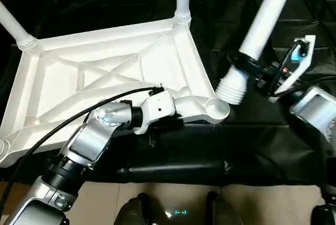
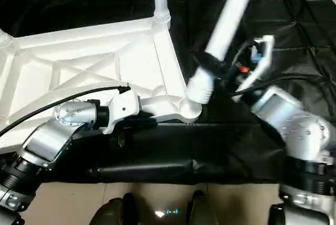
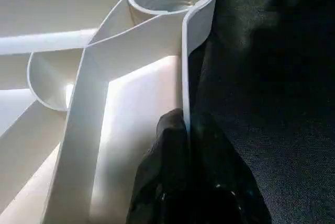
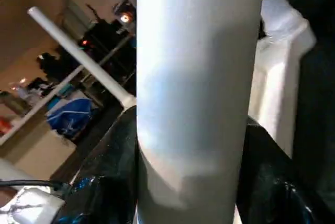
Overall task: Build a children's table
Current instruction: Insert table leg to table base
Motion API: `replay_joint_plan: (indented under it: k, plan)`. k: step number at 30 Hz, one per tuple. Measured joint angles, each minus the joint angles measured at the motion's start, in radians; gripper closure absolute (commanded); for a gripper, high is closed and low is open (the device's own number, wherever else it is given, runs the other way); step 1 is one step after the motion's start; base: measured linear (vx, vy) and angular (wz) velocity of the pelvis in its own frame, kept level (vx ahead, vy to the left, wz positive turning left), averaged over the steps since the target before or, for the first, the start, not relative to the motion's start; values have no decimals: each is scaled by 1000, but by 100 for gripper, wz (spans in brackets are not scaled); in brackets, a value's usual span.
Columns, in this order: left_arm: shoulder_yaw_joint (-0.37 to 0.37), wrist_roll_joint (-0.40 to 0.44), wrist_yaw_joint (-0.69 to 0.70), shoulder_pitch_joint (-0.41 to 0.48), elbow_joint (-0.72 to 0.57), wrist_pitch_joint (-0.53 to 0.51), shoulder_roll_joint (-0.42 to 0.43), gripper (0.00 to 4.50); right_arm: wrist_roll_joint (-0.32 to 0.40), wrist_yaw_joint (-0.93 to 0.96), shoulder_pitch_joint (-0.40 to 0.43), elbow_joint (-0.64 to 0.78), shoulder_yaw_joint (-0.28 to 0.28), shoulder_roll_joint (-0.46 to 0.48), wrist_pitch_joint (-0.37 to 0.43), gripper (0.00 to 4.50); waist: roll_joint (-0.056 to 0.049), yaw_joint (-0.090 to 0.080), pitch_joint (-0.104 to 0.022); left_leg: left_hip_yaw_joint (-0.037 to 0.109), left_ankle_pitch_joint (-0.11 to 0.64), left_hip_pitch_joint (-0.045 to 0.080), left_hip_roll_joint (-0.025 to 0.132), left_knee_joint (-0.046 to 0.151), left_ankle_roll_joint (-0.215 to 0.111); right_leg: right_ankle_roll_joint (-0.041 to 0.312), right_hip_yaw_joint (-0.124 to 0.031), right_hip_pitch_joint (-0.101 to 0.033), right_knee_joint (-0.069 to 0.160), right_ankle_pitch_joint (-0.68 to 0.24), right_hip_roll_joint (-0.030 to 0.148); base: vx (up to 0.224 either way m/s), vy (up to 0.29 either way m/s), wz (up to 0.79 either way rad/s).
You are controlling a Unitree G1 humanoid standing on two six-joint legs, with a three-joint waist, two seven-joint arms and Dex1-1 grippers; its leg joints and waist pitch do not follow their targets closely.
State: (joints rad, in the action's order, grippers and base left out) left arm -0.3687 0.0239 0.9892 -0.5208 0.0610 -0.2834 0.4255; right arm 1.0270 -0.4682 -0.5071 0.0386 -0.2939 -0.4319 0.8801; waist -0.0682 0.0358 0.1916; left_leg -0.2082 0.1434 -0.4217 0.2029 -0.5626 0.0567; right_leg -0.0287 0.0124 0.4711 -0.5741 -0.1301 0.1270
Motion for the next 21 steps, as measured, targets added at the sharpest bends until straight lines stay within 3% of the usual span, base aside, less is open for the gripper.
replay_joint_plan:
  k: [6,10,15,21]
  plan:
    - [0,0,0,4,-6,-4,1,450,-84,-76,0,1,66,-4,-82,264,0,-1,0,0,0,0,0,0,0,0,0,0,0,0,0,0,0,0]
    - [-1,0,0,5,-9,-6,1,450,-188,-113,7,1,129,-24,-151,264,0,-1,0,0,0,0,0,1,0,0,0,0,0,0,0,0,0,0]
    - [-2,1,-1,7,-11,-6,1,450,-348,-196,48,-2,258,-41,-315,264,0,-1,0,0,0,0,1,1,0,0,0,0,0,0,0,0,0,0]
    - [-2,3,-5,10,-18,-11,2,450,-414,-243,52,-4,286,-41,-388,264,1,-2,0,0,0,0,0,0,0,0,0,0,0,0,0,0,0,0]
